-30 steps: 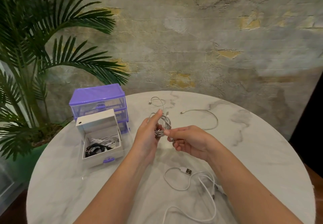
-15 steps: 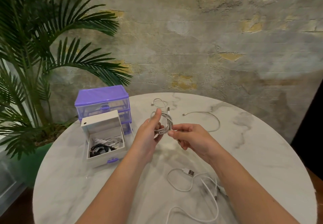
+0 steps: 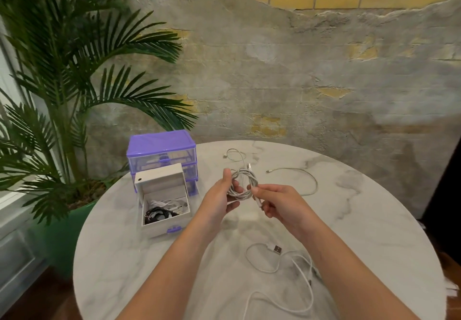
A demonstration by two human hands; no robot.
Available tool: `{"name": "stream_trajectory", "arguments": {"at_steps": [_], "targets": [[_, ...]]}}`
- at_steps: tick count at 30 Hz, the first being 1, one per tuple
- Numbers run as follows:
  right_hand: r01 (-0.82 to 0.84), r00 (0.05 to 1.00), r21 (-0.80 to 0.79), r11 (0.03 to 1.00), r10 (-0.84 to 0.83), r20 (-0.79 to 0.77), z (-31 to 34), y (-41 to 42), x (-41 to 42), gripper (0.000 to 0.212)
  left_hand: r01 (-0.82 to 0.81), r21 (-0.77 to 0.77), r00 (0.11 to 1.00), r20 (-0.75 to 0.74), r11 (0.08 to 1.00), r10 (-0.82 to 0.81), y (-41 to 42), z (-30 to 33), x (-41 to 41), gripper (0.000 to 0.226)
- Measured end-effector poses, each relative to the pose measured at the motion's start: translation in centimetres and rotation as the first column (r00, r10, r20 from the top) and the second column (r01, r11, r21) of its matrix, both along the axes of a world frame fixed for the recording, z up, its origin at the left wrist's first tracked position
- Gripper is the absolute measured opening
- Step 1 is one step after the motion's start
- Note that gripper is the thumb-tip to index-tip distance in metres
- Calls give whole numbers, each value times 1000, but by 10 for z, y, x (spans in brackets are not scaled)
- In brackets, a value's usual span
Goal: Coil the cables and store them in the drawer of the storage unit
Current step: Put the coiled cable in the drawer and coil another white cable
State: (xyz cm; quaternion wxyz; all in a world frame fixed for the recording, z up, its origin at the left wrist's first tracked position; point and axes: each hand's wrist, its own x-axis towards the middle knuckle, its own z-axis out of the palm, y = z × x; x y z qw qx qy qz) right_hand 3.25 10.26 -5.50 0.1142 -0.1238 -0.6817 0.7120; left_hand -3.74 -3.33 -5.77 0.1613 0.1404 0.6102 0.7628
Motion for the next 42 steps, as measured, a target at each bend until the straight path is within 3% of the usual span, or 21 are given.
{"name": "stream_trajectory", "arguments": {"at_steps": [3,7,10,14,19,22,26,28,30,35,42], "targets": [[47,999,180,983,-44,-21,4,-10,4,14,-30,-59,999,-27,998,29,-10,4,5,38],[155,985,428,890,-105,-139,8,-29,4,10,-40,-82,999,-23,996,38,-31,12,9,36],[186,977,430,884,-119,-177,14,-46,-2,12,-58,-107,996,-76,993,50,-56,21,7,31],[91,994,370,924,-63,-87,23,-74,-11,18,-138,-181,982,-155,974,110,-88,24,1,16],[26,1000,369,929,-19,-22,28,-101,-27,14,-323,-291,928,-283,900,241,-128,14,-8,24],[15,999,398,917,-28,26,27,-114,-41,14,-434,-427,876,-407,793,260,-149,1,-19,29],[-27,995,478,878,-23,97,22,-129,-58,16,-603,-655,787,-583,455,202,-167,-10,-25,19],[-31,993,498,867,-30,115,17,-137,-67,15,-604,-726,793,-589,329,156,-169,-13,-25,26],[-14,990,501,865,-58,128,11,-144,-76,15,-591,-759,805,-579,274,132,-170,-15,-23,35],[80,977,616,784,-185,109,0,-153,-81,13,-591,-750,804,-575,296,150,-170,-16,-21,39],[81,982,838,539,-187,25,-2,-154,-73,16,-584,-737,809,-565,341,165,-171,-17,-23,34]]}}
